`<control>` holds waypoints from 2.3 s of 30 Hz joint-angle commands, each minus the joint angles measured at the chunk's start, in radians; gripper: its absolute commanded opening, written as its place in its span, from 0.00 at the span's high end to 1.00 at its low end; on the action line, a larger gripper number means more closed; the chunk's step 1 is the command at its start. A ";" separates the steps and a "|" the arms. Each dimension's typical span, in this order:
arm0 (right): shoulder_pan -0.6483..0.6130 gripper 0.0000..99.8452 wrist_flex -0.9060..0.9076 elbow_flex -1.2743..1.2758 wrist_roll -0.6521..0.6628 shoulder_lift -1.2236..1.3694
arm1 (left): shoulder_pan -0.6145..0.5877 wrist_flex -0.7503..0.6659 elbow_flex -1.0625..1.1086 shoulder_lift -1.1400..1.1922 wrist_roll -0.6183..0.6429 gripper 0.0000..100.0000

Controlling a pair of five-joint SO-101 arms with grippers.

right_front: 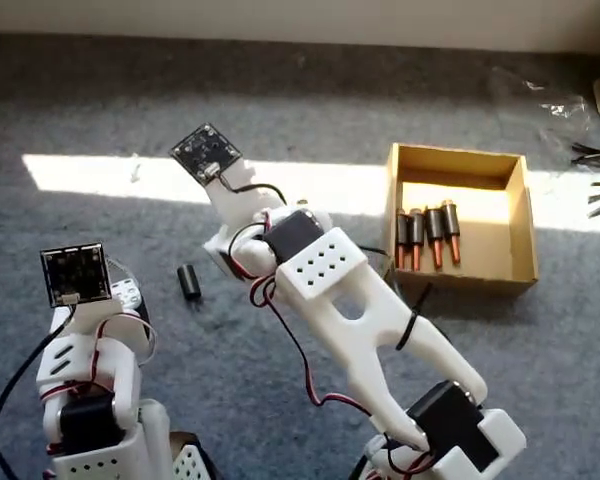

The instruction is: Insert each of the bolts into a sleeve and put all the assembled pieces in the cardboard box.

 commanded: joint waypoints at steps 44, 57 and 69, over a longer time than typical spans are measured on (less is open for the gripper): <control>-0.114 0.90 -0.059 -0.249 -0.222 0.444 | -0.306 -0.103 0.010 -0.007 0.009 0.99; -0.119 0.90 -0.062 -0.303 -0.381 0.447 | -0.340 -0.098 0.018 -0.007 0.014 0.99; -0.127 0.89 -0.177 -0.297 -0.482 0.449 | -0.409 -0.101 0.041 -0.007 0.015 0.99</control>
